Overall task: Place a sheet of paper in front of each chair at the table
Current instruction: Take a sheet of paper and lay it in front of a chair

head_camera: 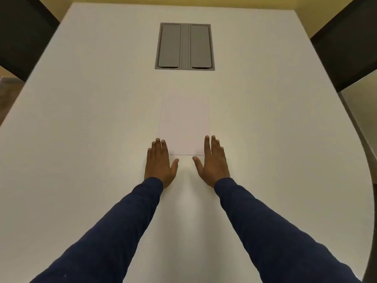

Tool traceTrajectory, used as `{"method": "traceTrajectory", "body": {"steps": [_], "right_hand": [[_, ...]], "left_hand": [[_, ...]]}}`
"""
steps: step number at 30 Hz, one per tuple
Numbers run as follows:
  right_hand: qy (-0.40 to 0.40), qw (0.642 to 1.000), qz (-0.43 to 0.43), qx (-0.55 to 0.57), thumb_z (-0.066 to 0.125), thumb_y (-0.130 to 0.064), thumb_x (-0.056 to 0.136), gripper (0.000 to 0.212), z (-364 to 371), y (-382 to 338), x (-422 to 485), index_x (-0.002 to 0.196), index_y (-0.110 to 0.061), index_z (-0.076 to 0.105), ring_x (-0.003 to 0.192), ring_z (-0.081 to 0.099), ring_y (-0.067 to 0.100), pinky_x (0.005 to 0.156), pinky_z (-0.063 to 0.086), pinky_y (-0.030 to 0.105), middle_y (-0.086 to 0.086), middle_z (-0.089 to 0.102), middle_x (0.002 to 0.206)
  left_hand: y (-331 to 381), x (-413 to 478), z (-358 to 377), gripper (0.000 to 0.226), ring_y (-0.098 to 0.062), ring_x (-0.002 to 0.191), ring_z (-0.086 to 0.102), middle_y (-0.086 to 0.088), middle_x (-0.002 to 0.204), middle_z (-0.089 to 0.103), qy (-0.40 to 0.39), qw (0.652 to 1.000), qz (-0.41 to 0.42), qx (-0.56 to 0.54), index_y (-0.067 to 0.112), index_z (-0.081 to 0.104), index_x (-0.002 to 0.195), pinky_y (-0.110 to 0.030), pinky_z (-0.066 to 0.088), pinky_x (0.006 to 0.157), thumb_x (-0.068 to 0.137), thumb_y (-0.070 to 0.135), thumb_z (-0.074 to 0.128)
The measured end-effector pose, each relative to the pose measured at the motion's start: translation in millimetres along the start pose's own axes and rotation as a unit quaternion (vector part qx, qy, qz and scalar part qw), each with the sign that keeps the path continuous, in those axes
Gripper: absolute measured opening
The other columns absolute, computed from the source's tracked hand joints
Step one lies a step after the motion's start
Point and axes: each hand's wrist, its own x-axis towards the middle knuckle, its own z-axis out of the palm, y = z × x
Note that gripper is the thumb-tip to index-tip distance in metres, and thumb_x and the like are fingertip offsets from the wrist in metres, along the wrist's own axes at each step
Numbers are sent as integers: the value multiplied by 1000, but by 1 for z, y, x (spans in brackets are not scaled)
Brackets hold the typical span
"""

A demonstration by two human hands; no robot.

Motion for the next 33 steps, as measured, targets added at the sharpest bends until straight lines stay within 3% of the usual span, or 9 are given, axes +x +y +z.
{"method": "traceTrajectory", "body": {"steps": [3,6,9,12,16,21,25,30,33], "right_hand": [[1,1000,23,19,38,-53,100,81,3,3,16,159,-18,-6,155,-3,28,126,6,41,10,-8,167],[-1,999,41,35,41,-50,100,80,8,7,27,159,-18,-3,155,0,27,125,10,39,10,-5,168],[-9,997,67,40,44,-48,100,80,13,12,39,160,-16,2,154,6,29,123,17,41,11,-1,168],[-29,996,78,27,47,-46,99,77,18,15,47,159,-14,11,152,12,30,122,23,42,14,7,166],[-29,997,65,-23,50,-42,97,68,25,17,52,152,-8,29,149,19,33,120,24,43,14,19,164],[-22,997,64,-41,49,-42,96,68,30,15,52,152,-7,30,148,20,34,120,23,44,11,21,164],[-21,997,66,-40,49,-43,97,69,32,16,53,153,-9,29,149,19,33,121,22,44,10,19,164],[-25,997,64,-47,49,-44,96,69,32,16,53,153,-9,29,148,21,33,120,22,43,10,20,164],[-26,996,63,-50,48,-44,96,69,31,16,52,153,-9,29,148,22,33,120,22,43,10,20,164]], "left_hand": [[-1,21,-2,81,-34,150,15,-18,165,5,23,997,-59,-39,5,2,158,-44,17,122,100,54,31],[6,45,-8,82,-36,136,35,-20,155,28,38,983,-151,-97,1,13,155,-46,33,108,99,56,35],[11,70,-13,78,-35,128,40,-19,143,38,25,963,-225,-144,-2,30,146,-46,40,100,96,57,42],[12,87,-12,69,-33,125,41,-15,136,40,4,945,-276,-178,-1,44,133,-45,42,96,93,55,51],[12,98,-10,66,-32,125,40,-14,135,38,-12,939,-298,-173,1,46,128,-43,44,95,88,51,61],[16,110,-16,64,-33,128,40,-15,138,38,-27,914,-329,-238,4,42,132,-43,44,90,87,43,66],[13,119,-24,64,-34,127,44,-14,139,41,-34,872,-378,-308,6,38,136,-41,43,91,87,39,65],[10,121,-30,58,-30,107,59,-11,130,54,-30,801,-404,-440,6,42,134,-37,51,80,85,26,66],[12,120,-33,47,-27,92,58,-11,124,61,-40,822,-378,-424,4,50,129,-32,46,72,88,22,63]]}}
